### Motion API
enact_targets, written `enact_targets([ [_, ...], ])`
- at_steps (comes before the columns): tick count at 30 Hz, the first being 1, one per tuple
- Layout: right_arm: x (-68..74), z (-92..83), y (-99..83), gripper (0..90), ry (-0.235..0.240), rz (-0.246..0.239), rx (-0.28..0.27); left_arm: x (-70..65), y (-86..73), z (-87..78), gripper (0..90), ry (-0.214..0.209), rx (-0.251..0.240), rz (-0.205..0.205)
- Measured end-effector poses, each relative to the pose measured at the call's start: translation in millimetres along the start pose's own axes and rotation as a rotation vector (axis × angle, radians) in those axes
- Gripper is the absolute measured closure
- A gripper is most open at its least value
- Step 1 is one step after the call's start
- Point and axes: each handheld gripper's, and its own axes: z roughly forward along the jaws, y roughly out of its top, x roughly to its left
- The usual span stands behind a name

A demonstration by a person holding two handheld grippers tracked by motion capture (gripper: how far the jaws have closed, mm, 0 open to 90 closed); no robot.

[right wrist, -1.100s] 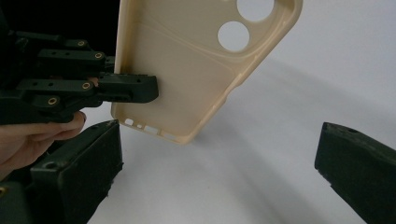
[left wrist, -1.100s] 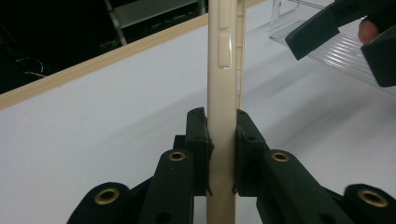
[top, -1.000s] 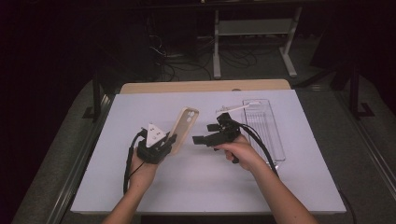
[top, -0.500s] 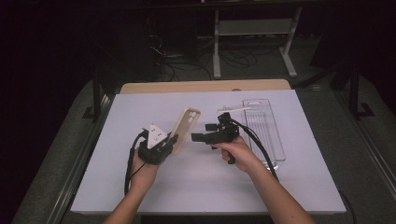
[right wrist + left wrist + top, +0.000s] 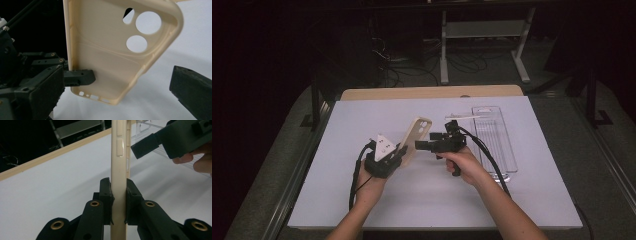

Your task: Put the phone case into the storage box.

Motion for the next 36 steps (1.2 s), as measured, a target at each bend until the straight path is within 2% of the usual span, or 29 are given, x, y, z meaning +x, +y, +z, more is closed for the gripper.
enact_targets([
  [7, 1.3, 2.7, -0.7, 0.0, 0.021, 0.010, -0.016, -4.6, 0.6, 0.9, 79.0, -0.005, 0.000, -0.001],
  [12, 2.4, 4.2, -1.1, 0.0, 0.030, 0.032, -0.030, -7.8, 1.1, 2.3, 79.0, -0.010, -0.005, 0.004],
  [13, 3.6, 4.1, -1.1, 0.0, 0.035, 0.049, -0.028, -8.7, 0.9, 2.8, 79.0, -0.010, -0.008, 0.006],
  [20, 3.7, 6.1, -2.0, 0.0, 0.040, 0.065, -0.043, -13.8, 1.7, 3.4, 79.0, -0.018, -0.007, 0.018],
  [25, 4.3, 7.1, -3.0, 0.0, 0.026, 0.081, -0.051, -18.5, 1.9, 4.6, 78.9, -0.024, -0.014, 0.014],
  [27, 3.1, 8.3, -3.6, 0.0, 0.015, 0.070, -0.062, -20.3, 2.1, 5.1, 79.0, -0.025, -0.014, 0.019],
  [36, 5.1, 11.5, -5.1, 0.0, -0.003, 0.080, -0.069, -24.1, 1.9, 6.8, 78.9, -0.035, -0.009, 0.018],
])
